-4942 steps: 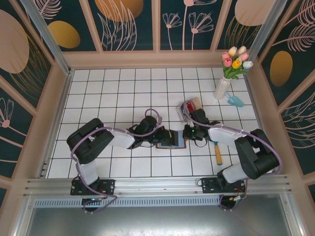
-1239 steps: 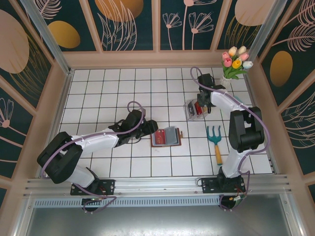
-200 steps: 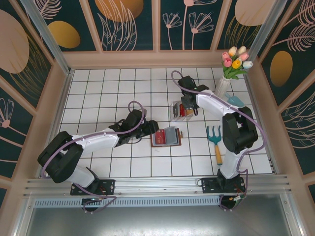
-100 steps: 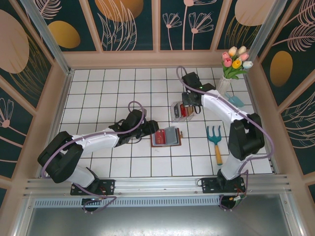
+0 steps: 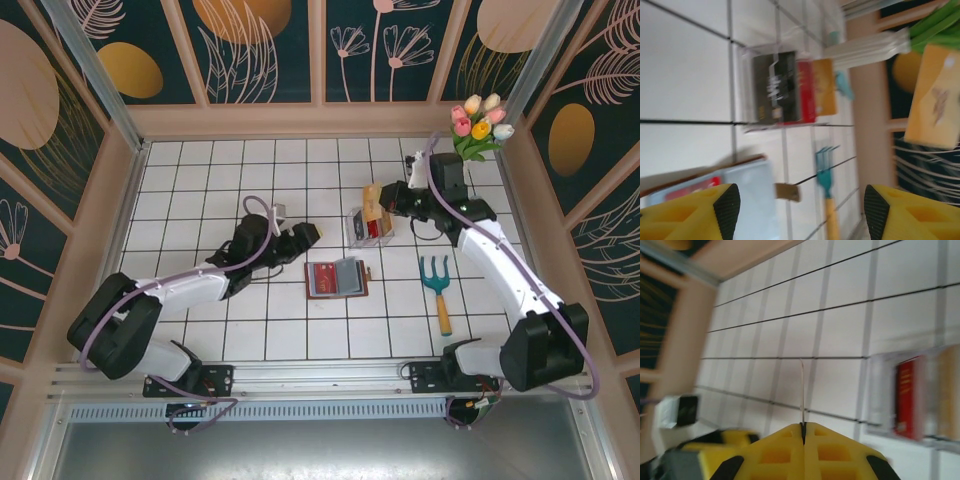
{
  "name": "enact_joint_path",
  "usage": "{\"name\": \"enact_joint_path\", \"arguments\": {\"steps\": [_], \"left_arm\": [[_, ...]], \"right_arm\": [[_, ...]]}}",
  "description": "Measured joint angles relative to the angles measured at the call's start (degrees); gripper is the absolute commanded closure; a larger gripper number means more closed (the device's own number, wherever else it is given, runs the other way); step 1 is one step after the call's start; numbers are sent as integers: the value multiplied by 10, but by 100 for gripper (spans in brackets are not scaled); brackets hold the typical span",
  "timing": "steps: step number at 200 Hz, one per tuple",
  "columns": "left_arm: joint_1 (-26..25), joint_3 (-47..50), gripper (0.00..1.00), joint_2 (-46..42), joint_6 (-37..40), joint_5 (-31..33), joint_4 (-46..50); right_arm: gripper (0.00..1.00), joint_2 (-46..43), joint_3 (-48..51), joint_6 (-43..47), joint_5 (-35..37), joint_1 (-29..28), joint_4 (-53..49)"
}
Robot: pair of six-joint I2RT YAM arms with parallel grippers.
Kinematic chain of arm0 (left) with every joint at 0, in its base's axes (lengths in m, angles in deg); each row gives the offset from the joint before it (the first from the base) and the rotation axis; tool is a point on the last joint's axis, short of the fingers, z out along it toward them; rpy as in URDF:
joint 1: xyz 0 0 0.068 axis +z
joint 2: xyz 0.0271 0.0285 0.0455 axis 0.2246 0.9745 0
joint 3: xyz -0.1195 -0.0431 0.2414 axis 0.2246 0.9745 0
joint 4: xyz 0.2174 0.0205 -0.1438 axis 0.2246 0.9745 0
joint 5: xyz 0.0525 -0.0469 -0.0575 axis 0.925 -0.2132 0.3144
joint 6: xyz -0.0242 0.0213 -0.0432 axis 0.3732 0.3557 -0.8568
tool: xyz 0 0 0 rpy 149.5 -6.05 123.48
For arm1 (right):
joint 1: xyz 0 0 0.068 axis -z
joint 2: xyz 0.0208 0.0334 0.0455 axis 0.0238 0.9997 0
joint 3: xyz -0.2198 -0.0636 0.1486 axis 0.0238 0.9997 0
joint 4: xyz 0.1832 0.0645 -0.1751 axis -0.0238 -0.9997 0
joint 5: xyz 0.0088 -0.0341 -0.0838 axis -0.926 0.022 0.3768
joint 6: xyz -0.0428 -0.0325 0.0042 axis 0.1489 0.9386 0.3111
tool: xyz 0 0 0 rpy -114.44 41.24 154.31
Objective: Put the credit cards into the card holder
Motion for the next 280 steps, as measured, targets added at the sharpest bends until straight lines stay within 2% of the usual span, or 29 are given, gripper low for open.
{"name": "enact_joint_path", "arguments": {"steps": [36,60,103,145,170,188,200,221,251,280], "left_arm": [[4,-22,34,36,-50,-68,-125],[4,-37,36,54,-72,-96,-181],[4,-41,48,65,-90,-127,-222],[4,-52,71,75,-98,-145,-238],[4,-53,91,75,-96,-151,-243],[4,-53,99,75,-96,-151,-245],[4,-52,100,75,-90,-149,-237],[2,-34,100,62,-68,-130,-194],[-8,27,100,26,-31,-73,-113],[-48,63,100,28,-20,-32,-69]], "right_arm": [[100,-17,60,-80,-118,-1,103],[100,-17,74,-110,-151,-2,138],[100,-17,91,-151,-190,-5,194],[100,-13,100,-178,-214,-16,233],[100,-7,101,-179,-213,-17,233],[91,-1,101,-169,-197,-16,219],[79,1,101,-160,-182,-16,200],[67,1,118,-129,-136,-22,166],[63,1,190,-103,-59,-41,140],[51,12,254,-100,-15,-64,133]]}}
